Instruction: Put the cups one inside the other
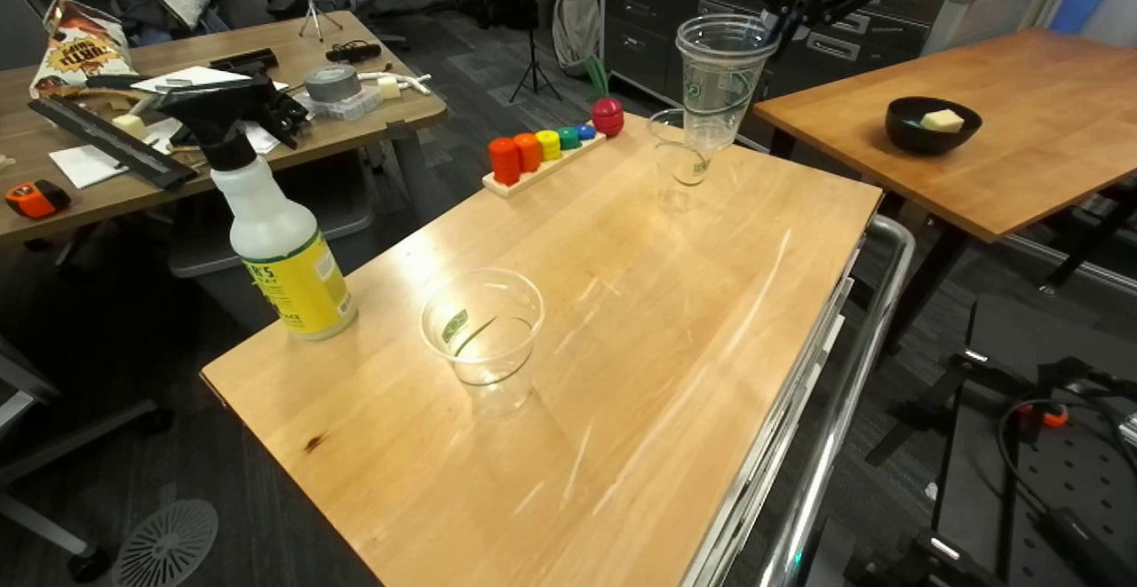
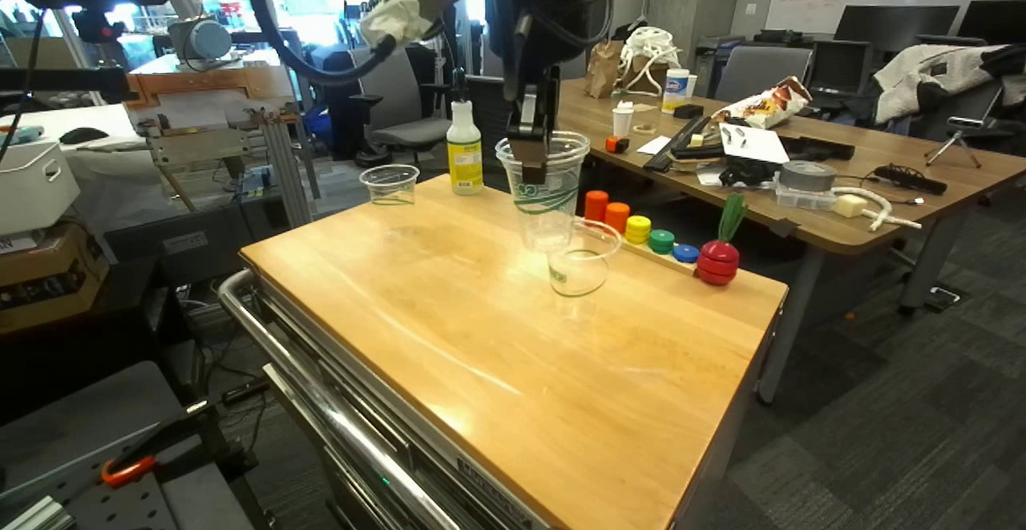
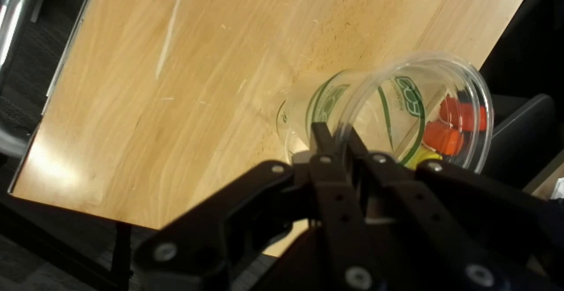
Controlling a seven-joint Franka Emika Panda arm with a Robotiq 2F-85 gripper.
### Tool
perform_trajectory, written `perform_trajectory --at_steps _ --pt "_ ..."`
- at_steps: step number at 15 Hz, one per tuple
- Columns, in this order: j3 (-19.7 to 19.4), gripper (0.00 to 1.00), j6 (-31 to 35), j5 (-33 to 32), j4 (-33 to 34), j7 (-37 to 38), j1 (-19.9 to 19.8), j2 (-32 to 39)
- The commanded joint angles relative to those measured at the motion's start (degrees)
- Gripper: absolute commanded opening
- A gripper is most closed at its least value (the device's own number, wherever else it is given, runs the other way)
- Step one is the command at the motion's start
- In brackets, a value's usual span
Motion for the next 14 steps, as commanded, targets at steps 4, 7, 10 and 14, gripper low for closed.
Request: perform_trajectory --at_steps 4,7,10,14 --pt "0.3 0.08 5.8 0.2 -0.2 0.6 -0.3 1.3" --pt "0.3 0.08 6.9 0.1 -0.2 0.5 -0.2 2.0" --pt "0.1 0.08 6.5 0.6 0.1 -0.1 0.0 2.9" --pt "0.0 0.08 5.9 2.0 0.4 -1.3 0.4 4.4"
